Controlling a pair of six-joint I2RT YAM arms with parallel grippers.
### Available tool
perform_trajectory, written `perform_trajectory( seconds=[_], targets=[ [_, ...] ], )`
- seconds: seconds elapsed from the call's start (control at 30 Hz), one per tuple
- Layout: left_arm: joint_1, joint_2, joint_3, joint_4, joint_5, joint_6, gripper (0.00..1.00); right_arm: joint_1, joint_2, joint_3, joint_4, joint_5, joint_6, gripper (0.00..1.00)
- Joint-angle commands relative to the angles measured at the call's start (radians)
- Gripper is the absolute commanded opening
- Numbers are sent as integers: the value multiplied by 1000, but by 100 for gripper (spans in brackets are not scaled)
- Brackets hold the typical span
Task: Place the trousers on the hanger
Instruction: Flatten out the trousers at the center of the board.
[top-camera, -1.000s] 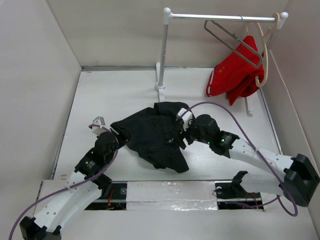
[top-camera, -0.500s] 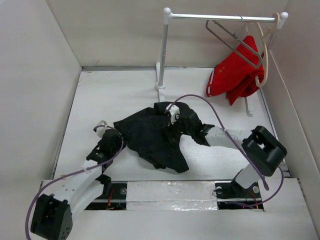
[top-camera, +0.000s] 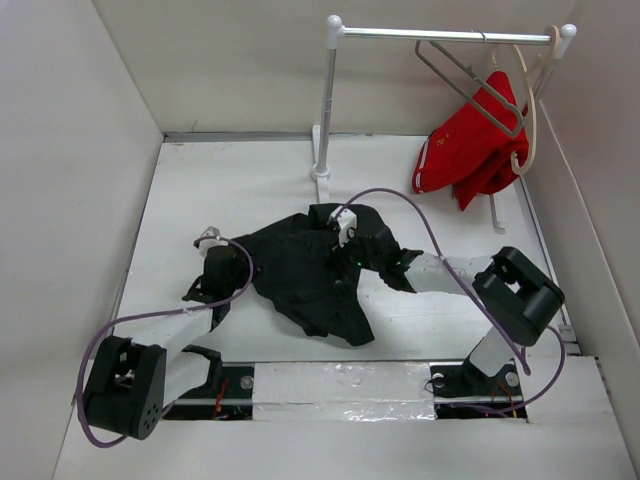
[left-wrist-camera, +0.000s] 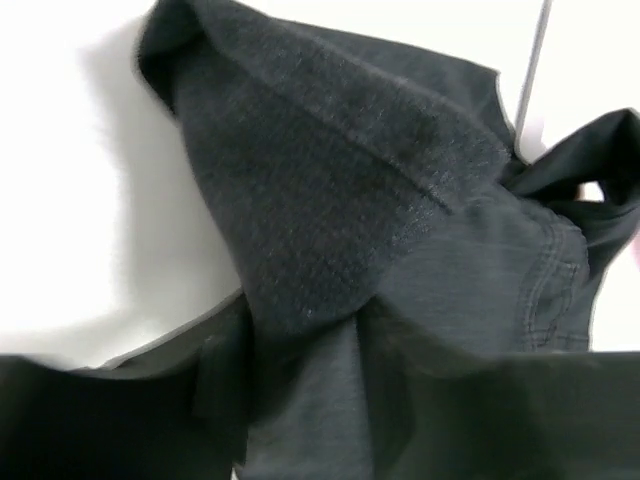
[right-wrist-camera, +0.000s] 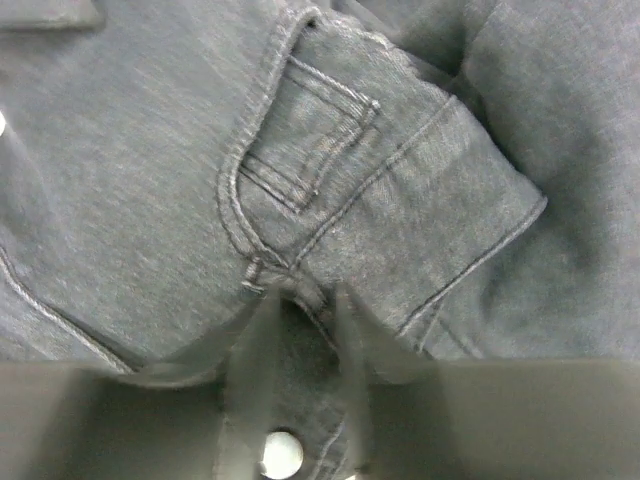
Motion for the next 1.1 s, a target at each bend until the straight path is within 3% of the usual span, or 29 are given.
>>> perform_trajectory(
  seconds=[0.0, 0.03, 0.07, 0.2, 0.3, 0.4, 0.5, 0.53, 0.6, 0.63, 0.73, 0.93, 1.07],
  targets=[
    [-8, 9, 6, 183, 50, -10, 27, 33, -4, 25, 112, 31, 8, 21],
    [-8, -3, 11, 186, 50, -15, 8, 49, -11, 37, 85, 33, -10, 14],
    [-18, -22, 23, 158, 50, -18, 1, 58, -36, 50, 67, 39, -24, 4],
    [-18, -251, 109, -6, -54, -10, 0, 119, -118, 155, -31, 106, -104, 0],
    [-18, -418, 260, -131, -148, 19, 0, 179, -194, 252, -151, 178, -175, 0],
    [-18, -496, 394, -213, -196, 71, 0, 240, -274, 423, -265, 206, -241, 0],
    [-18, -449, 697, -237, -138, 140, 0, 331, -339, 620, -386, 295, -313, 0],
    [-18, -419, 772, -257, -78, 155, 3, 354, -377, 663, -427, 347, -345, 0],
    [-18, -312, 924, -293, 23, 181, 19, 406, -409, 778, -470, 390, -362, 0],
    [-18, -280, 1042, -293, 156, 181, 44, 420, -447, 813, -508, 430, -365, 0],
    [-27, -162, 1150, -293, 347, 154, 68, 429, -518, 779, -549, 546, -347, 0],
    [-38, -42, 904, -173, 445, 118, 86, 336, -762, 415, -700, 789, -168, 0],
    [-47, 107, 796, -175, 412, 187, 86, 98, -888, 174, -797, 775, -74, 0]
  ],
)
